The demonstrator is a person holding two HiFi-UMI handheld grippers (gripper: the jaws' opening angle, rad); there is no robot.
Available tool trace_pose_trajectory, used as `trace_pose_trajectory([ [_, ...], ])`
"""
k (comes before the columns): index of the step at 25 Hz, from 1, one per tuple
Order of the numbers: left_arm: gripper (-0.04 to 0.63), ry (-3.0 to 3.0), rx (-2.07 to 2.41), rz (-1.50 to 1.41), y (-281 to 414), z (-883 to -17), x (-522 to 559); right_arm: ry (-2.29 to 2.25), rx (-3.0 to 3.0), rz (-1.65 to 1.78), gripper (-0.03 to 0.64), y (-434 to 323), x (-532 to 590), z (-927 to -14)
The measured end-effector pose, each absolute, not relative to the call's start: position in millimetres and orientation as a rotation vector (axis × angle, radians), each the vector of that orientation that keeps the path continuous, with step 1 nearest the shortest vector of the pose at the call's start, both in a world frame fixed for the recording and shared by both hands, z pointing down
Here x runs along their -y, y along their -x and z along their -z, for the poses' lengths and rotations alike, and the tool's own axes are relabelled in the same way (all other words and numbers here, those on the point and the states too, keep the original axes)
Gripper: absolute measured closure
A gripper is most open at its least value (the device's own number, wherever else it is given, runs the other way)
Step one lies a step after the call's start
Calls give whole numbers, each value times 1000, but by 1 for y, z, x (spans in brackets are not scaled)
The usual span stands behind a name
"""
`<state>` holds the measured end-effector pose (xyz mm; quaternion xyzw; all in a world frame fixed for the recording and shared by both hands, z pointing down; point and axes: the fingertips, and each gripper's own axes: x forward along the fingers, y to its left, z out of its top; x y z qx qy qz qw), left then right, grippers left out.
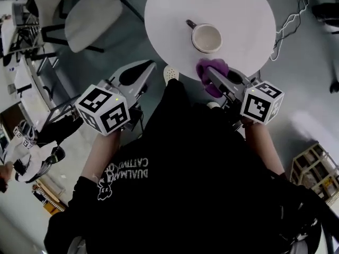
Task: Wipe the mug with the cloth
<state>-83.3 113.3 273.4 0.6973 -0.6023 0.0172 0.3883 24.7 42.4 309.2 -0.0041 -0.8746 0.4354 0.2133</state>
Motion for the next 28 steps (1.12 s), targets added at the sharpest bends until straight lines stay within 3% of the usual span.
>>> trace_pose_trajectory([
  [8, 592, -1906, 1299, -431, 134, -353, -28, -190, 2287, -1391, 575, 36, -41, -368],
  [14, 591, -2138, 1167, -689, 113, -373, 20, -179, 2261, -1392, 575, 41, -41, -365],
  [15, 584, -2183, 1136, -732, 109, -375, 27, -169, 2258, -1393, 575, 42, -41, -364],
  [17, 496, -2266, 1074, -835, 101, -379, 38, -151, 2254, -1389, 575, 45, -41, -363],
  [22, 425, -2489, 877, -1124, 79, -384, 51, -190, 2290, -1369, 575, 56, -32, -357],
  [28, 420, -2653, 532, -1170, 90, -403, 52, -243, 2272, -1342, 575, 103, -24, -374],
])
